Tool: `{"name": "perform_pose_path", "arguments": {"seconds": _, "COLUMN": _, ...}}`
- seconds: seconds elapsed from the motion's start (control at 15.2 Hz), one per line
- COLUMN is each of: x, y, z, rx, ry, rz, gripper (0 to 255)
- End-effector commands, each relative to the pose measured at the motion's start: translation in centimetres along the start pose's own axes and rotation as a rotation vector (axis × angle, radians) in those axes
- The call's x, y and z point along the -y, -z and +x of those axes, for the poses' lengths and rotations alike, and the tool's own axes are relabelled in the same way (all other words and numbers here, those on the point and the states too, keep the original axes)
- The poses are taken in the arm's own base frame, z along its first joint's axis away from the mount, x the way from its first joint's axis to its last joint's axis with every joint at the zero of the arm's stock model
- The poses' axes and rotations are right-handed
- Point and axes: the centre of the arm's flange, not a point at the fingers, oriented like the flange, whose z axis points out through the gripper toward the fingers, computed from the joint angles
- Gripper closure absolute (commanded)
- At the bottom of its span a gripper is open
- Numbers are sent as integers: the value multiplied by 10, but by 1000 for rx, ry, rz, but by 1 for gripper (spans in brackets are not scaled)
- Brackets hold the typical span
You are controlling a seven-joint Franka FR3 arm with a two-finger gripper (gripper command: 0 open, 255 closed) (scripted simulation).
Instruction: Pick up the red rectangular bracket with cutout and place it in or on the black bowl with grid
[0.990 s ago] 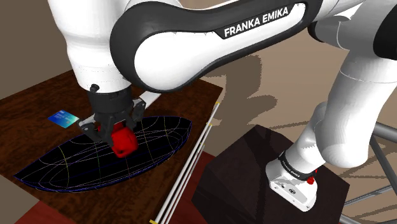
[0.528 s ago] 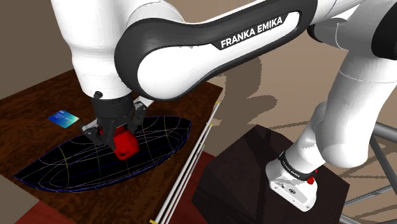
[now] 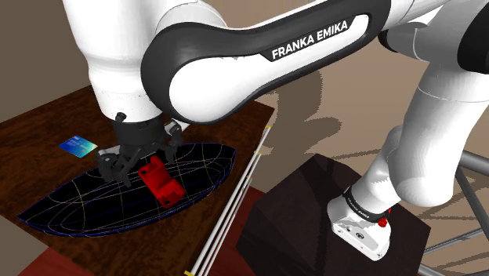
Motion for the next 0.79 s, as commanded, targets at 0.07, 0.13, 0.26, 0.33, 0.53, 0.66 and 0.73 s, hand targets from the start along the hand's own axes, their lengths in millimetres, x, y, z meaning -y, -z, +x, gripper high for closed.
{"name": "perform_pose_path", "arguments": {"seconds": 0.07, "x": 0, "y": 13, "z": 0, "rx": 0, "ry": 0, "rz": 0, "gripper": 0}}
{"name": "perform_pose_path", "arguments": {"seconds": 0.13, "x": 0, "y": 26, "z": 0, "rx": 0, "ry": 0, "rz": 0, "gripper": 0}}
{"name": "perform_pose_path", "arguments": {"seconds": 0.26, "x": 0, "y": 50, "z": 0, "rx": 0, "ry": 0, "rz": 0, "gripper": 0}}
{"name": "perform_pose_path", "arguments": {"seconds": 0.33, "x": 0, "y": 50, "z": 0, "rx": 0, "ry": 0, "rz": 0, "gripper": 0}}
{"name": "perform_pose_path", "arguments": {"seconds": 0.53, "x": 0, "y": 50, "z": 0, "rx": 0, "ry": 0, "rz": 0, "gripper": 0}}
{"name": "perform_pose_path", "arguments": {"seconds": 0.66, "x": 0, "y": 50, "z": 0, "rx": 0, "ry": 0, "rz": 0, "gripper": 0}}
{"name": "perform_pose_path", "arguments": {"seconds": 0.73, "x": 0, "y": 50, "z": 0, "rx": 0, "ry": 0, "rz": 0, "gripper": 0}}
